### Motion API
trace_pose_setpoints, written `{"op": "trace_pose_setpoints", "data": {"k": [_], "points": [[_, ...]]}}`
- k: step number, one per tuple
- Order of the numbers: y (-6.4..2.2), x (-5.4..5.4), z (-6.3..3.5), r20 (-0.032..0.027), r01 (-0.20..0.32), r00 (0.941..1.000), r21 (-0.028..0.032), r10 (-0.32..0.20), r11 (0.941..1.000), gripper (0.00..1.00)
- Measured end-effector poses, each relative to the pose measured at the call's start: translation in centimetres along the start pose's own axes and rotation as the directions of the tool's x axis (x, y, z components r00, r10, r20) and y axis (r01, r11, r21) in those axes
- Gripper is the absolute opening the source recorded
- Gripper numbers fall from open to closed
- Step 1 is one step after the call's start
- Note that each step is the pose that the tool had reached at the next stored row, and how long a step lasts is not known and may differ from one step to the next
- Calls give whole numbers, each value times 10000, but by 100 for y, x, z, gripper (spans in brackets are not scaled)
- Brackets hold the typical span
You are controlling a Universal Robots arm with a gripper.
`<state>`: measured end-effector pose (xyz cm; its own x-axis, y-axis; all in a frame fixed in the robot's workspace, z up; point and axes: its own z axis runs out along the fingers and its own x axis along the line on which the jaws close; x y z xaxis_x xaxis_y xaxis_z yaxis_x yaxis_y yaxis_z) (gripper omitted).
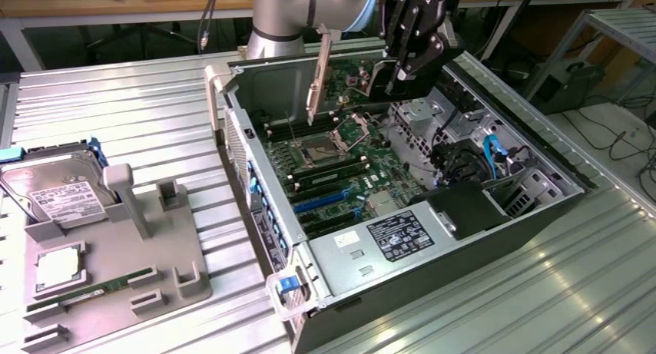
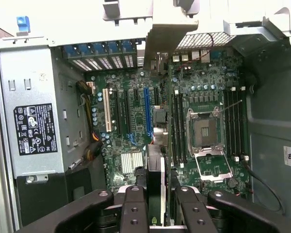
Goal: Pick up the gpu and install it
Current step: 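Insert the gpu into the slot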
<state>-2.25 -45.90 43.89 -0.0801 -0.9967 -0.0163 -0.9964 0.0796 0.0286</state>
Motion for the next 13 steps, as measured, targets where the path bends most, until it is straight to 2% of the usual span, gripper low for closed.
{"op": "trace_pose_setpoints", "data": {"k": [7, 13], "points": [[0, 0, 3, 2, 19, 10000, 1, -19, 10000, 27], [0, 0, 7, -5, 260, 9997, -4, -260, 9997, 27]]}}
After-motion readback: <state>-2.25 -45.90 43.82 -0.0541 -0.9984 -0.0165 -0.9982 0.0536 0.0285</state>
